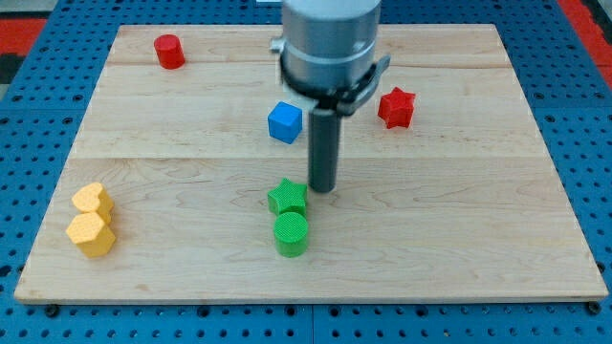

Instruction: Push the yellow heart towards the top right side opf the board

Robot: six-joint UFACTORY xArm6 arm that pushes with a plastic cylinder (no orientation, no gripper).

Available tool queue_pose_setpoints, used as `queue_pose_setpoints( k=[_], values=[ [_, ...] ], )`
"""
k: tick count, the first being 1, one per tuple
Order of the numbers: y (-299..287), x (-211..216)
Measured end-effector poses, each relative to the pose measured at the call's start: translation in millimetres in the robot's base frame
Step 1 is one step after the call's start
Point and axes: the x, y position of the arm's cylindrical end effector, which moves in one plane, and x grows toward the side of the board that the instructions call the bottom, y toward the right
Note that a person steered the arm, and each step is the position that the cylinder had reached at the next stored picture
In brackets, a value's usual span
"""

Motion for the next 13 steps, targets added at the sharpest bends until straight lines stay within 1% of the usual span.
queue_pose_setpoints(
  k=[1,2,3,5,6,7,9,10,11,12,13],
  values=[
    [-55,-10],
    [-47,-34],
    [-77,-1],
    [-143,37],
    [-147,55],
    [-169,62],
    [-212,49],
    [-219,34],
    [-218,-2],
    [-244,-28],
    [-254,-17]
  ],
)
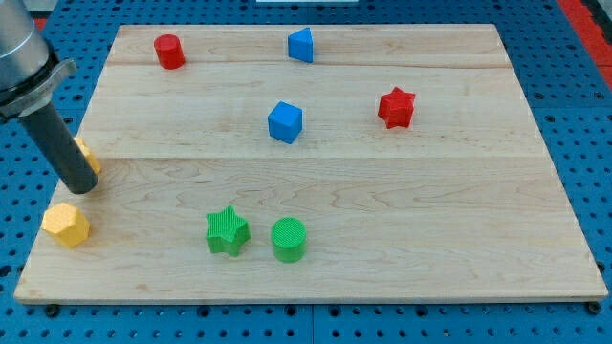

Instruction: Push the yellow heart towards the top right side opf the board

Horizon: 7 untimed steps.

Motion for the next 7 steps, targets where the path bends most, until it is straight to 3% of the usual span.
queue_pose_setpoints(
  k=[1,3,4,6,7],
  values=[
    [-28,-30],
    [-8,-98],
    [-42,-102],
    [70,-153],
    [54,-168]
  ],
)
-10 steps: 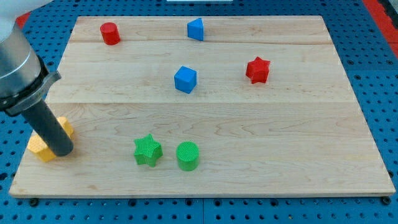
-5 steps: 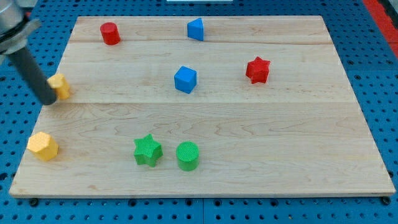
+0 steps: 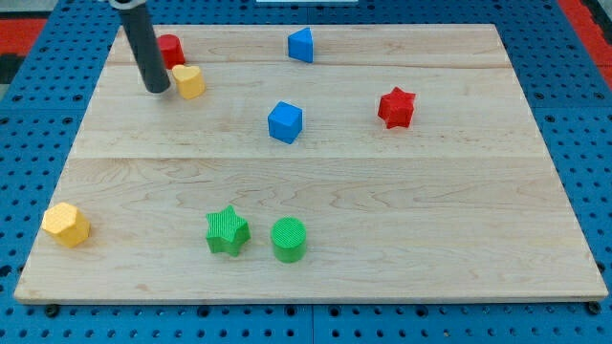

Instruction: Push the yellow heart towards the top right side opf the board

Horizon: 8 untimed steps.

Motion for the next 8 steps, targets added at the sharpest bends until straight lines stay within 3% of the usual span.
queue_pose_setpoints(
  k=[4,6,7,8],
  values=[
    [137,-49],
    [244,-51],
    [219,-32],
    [251,-29]
  ],
)
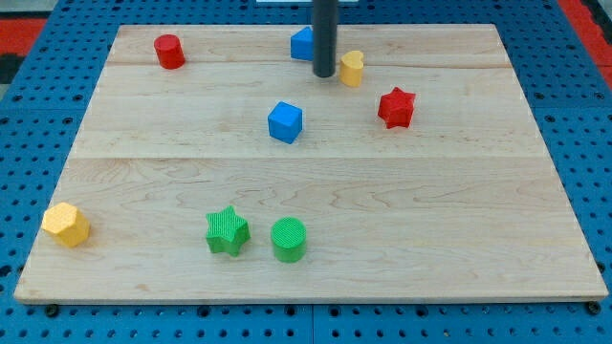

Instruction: Push the yellow heart towards the top right side opf the board

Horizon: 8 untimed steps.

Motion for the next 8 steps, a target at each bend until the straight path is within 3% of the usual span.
queue_pose_setpoints(
  k=[1,2,4,6,8],
  values=[
    [59,-27],
    [79,-30],
    [76,29],
    [107,-29],
    [115,-18]
  ],
)
